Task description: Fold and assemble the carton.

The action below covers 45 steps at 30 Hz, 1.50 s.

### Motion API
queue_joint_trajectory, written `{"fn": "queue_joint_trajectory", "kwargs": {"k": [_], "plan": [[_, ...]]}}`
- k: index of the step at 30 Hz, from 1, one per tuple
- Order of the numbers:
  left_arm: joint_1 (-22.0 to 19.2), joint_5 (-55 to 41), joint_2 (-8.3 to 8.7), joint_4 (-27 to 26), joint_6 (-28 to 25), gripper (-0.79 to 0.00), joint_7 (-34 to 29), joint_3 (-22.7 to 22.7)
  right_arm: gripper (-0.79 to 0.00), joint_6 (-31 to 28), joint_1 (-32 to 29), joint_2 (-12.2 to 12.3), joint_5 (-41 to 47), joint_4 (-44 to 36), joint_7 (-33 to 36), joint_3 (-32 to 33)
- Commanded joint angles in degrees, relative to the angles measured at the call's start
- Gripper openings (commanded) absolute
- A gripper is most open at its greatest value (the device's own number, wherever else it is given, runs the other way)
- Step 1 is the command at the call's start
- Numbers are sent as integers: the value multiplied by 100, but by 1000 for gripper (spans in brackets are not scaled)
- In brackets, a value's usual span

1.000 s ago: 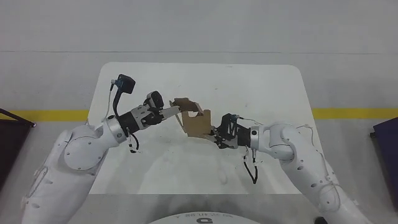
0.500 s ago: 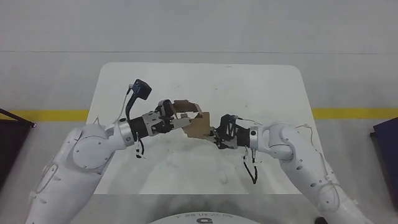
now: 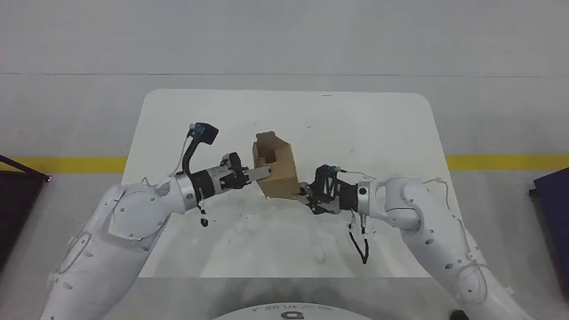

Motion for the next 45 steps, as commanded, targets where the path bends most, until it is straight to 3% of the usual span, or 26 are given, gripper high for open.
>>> {"fn": "queue_joint_trajectory", "kwargs": {"k": [1, 18, 22, 31, 38, 45], "plan": [[-3, 18, 2, -7, 77, 0, -45, 41, -785, -4, 0, 1, 0, -4, -10, -7], [-78, -112, 53, -2, 317, 0, -447, 55, -785, 99, -61, 23, -91, -7, -94, 45], [-99, 50, 61, -59, 309, 0, -164, -26, -785, 196, -84, 28, -241, -19, -158, 77], [-40, 1624, 132, -562, -361, 0, 939, -494, -785, 257, -77, 29, -232, 152, -115, 71], [66, 3618, 227, -979, -1795, 0, 1586, -619, -785, 249, 144, 12, -196, 84, 383, -100], [66, 3618, 227, -979, -1795, 0, 1586, -619, -785, 305, 300, 1, -316, 18, 711, -219]]}}
